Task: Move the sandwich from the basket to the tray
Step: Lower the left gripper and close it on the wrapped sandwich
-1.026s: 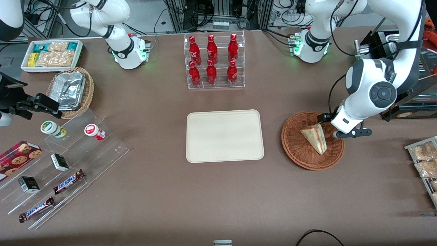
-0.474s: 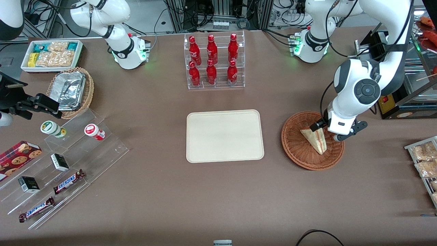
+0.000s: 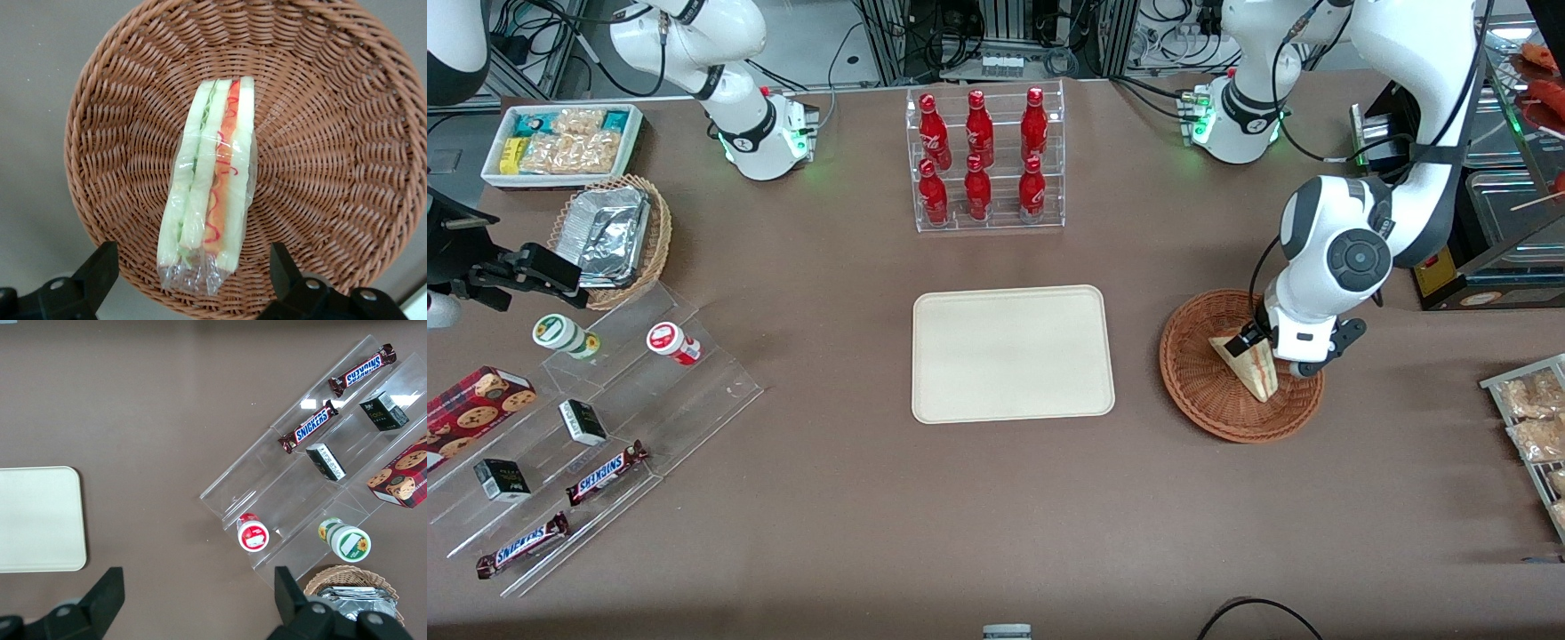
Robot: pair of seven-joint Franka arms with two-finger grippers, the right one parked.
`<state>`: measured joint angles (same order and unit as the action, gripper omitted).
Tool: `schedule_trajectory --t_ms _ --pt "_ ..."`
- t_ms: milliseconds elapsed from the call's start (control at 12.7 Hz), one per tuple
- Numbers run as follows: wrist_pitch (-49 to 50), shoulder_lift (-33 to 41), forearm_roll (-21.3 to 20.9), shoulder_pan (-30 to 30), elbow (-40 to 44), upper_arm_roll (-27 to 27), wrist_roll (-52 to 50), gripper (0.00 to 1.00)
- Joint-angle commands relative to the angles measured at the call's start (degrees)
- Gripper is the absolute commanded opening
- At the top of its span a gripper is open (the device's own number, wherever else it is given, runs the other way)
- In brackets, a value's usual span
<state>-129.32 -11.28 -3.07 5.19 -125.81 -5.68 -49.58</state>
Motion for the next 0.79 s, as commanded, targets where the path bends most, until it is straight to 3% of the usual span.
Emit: schedule_trajectory --t_ms 0,395,553,632,711 --pt "-3.12 -1.63 -0.18 0.35 -0.23 0.23 -1.13 1.00" --pt "-3.92 -3.39 -0.18 -0.09 -0.23 0.32 -1.22 0.97" --pt "-3.93 -3.40 0.08 -0.09 -0.23 0.41 -1.66 0.34" --pt "-3.84 -3.40 0.09 -0.09 -0.14 0.41 -2.79 0.15" --pt "-3.66 -3.40 0.09 0.00 0.03 0.41 -3.24 0.10"
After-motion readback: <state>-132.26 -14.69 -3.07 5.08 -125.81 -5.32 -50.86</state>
